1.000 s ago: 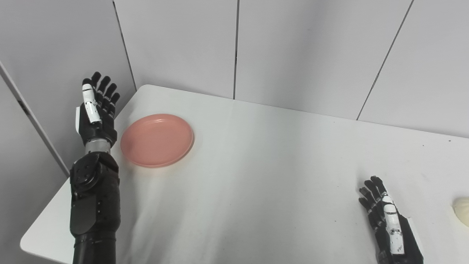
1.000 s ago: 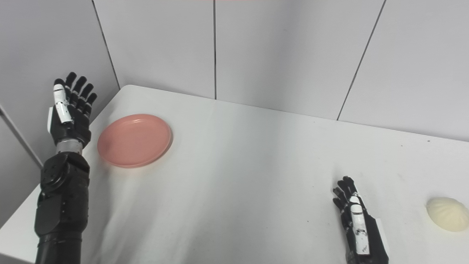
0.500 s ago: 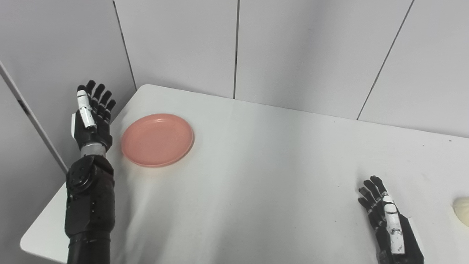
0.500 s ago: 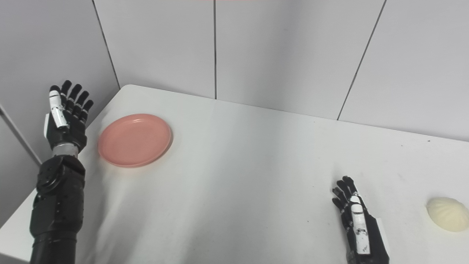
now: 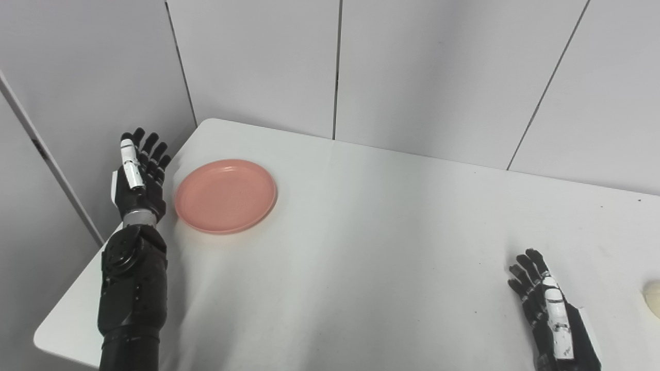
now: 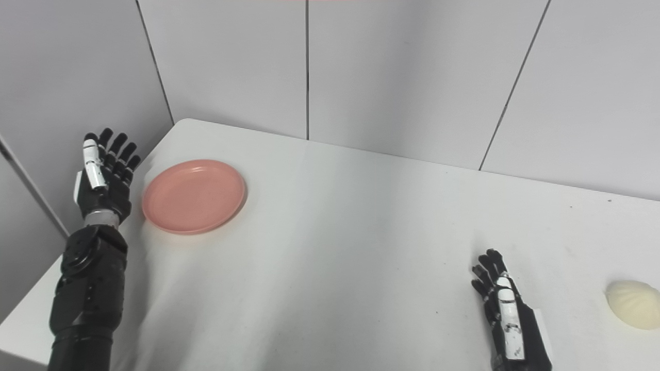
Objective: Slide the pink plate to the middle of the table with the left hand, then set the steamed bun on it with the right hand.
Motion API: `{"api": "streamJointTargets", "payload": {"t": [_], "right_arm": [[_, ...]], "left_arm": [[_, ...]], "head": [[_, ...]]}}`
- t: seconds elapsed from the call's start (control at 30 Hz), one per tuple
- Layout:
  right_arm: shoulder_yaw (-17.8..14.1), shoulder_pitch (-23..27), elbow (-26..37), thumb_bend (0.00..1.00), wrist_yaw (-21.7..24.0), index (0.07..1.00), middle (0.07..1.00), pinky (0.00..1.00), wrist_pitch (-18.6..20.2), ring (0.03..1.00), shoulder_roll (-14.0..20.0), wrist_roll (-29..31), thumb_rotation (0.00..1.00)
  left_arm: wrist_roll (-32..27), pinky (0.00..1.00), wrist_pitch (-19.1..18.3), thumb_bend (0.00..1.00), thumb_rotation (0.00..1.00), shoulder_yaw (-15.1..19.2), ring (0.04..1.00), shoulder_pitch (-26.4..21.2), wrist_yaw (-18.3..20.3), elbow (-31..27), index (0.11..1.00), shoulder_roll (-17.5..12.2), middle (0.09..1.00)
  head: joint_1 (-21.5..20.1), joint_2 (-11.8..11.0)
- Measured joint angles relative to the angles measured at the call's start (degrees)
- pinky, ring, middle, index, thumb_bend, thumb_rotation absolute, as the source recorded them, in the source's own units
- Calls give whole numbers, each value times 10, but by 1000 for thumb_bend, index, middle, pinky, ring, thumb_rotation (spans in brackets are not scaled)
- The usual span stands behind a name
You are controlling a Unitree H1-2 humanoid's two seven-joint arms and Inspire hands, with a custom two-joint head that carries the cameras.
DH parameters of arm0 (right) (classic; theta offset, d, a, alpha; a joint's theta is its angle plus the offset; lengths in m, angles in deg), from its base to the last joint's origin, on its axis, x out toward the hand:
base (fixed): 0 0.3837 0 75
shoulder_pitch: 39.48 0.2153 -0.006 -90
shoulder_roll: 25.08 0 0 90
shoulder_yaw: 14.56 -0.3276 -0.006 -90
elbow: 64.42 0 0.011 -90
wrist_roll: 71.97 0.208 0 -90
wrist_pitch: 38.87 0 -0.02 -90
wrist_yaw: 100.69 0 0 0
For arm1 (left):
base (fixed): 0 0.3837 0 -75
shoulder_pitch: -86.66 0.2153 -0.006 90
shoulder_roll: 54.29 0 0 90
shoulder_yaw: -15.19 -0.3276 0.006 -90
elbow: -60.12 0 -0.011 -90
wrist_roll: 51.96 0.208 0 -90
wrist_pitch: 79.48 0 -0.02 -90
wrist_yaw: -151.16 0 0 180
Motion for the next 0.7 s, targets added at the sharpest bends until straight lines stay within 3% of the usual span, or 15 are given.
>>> {"api": "streamJointTargets", "payload": {"t": [0.4, 0.7], "right_arm": [[1, 0, 0, 208, 0, 940, 938, 941, 0, 924, 0, -3, 1000], [0, 0, 1, 213, -1, 930, 931, 931, 0, 921, 0, -3, 1000]], "left_arm": [[-5, 966, 1, 396, 1000, -3, 912, 1, 14, 45, 918, -12, 919], [-10, 902, 19, 376, 1000, -6, 884, -14, 26, 83, 887, -17, 893]], "head": [[3, 2], [1, 2]]}}
